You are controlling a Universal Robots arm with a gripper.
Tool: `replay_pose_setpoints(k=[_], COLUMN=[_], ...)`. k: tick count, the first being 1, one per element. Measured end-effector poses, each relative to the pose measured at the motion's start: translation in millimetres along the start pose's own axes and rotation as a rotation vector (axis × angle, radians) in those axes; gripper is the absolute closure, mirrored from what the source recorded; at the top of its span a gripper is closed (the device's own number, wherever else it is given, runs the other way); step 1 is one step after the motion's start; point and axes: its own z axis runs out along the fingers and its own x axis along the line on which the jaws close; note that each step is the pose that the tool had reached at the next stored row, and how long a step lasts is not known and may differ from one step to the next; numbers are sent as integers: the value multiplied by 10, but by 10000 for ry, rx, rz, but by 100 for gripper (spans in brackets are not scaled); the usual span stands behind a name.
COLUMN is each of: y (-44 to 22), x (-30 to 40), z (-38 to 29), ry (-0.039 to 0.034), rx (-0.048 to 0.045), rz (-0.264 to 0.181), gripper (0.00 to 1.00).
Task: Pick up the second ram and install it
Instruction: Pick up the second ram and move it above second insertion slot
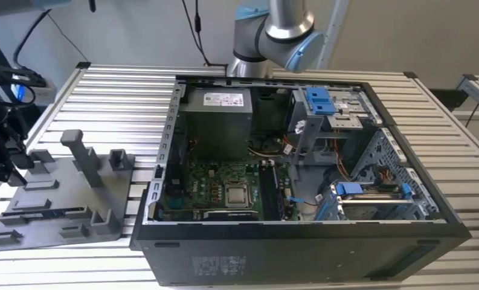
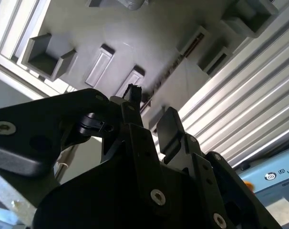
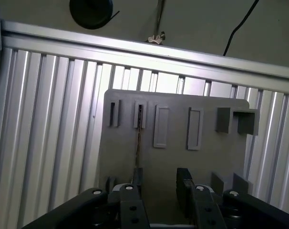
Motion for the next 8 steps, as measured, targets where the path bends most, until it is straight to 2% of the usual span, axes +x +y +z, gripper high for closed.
replay_pose_setpoints(k=[8], y=[-3], x=[2], z=[59], ry=[1], rx=[-1], rz=[-16], gripper=[58])
